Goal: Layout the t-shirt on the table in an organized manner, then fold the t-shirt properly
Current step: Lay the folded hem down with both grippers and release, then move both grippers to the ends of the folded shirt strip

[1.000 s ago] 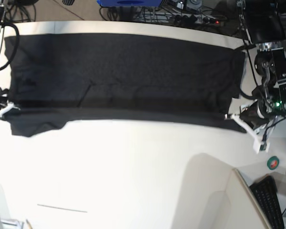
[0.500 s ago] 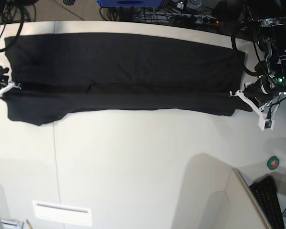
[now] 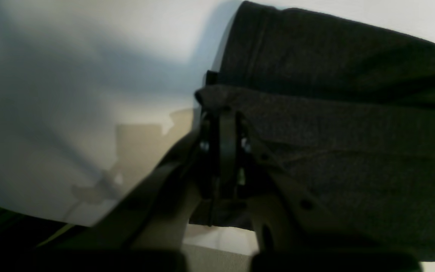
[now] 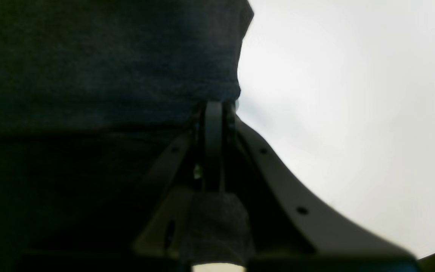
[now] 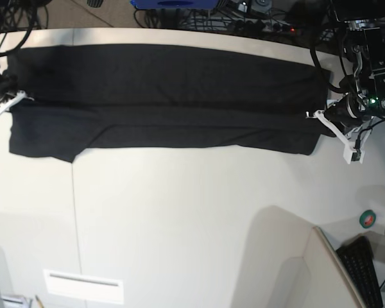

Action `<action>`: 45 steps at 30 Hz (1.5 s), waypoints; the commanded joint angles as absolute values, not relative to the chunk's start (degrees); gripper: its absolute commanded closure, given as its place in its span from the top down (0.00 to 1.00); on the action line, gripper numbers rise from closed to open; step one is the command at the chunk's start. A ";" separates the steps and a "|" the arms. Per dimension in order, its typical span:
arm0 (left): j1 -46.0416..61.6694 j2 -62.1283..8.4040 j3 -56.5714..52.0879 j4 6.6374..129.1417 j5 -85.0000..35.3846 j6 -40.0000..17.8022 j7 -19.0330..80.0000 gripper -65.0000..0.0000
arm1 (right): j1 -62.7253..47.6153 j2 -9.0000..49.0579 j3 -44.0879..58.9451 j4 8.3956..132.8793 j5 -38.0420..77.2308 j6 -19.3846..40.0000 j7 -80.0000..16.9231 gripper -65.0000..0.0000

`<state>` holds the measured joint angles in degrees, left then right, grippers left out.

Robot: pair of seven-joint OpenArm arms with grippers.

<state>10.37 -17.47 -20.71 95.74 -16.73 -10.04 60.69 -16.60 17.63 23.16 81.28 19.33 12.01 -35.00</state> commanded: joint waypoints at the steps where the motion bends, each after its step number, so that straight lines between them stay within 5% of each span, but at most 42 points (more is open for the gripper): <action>1: 10.07 -18.42 -21.49 96.48 -16.48 -9.80 59.82 0.00 | -16.31 18.59 23.69 81.89 19.30 12.00 -34.15 0.00; 30: 11.30 -18.77 -21.58 93.14 -16.40 -9.71 59.91 0.00 | -17.89 17.27 24.04 82.15 19.30 11.91 -39.34 0.00; 32: 11.21 -18.77 -21.67 93.14 -16.40 -9.71 59.91 0.00 | -17.89 17.27 24.13 82.15 19.30 12.00 -40.04 0.11; 35: 11.21 -18.77 -22.55 93.23 -16.48 -9.71 59.91 0.29 | -18.95 17.27 25.71 82.42 19.30 12.00 -39.69 0.29; 40: 11.21 -18.42 -28.09 95.08 -16.92 -9.71 59.91 0.77 | -20.88 17.10 28.70 88.04 19.30 12.00 -39.78 0.31; 42: 11.21 -18.24 -30.46 96.57 -17.01 -9.71 59.82 0.86 | -20.44 17.10 28.70 88.75 19.30 12.00 -39.60 0.31; 45: 10.15 -16.92 -33.19 97.01 -17.01 -9.80 59.65 0.87 | -15.87 17.10 28.70 86.64 19.38 12.09 -37.32 0.31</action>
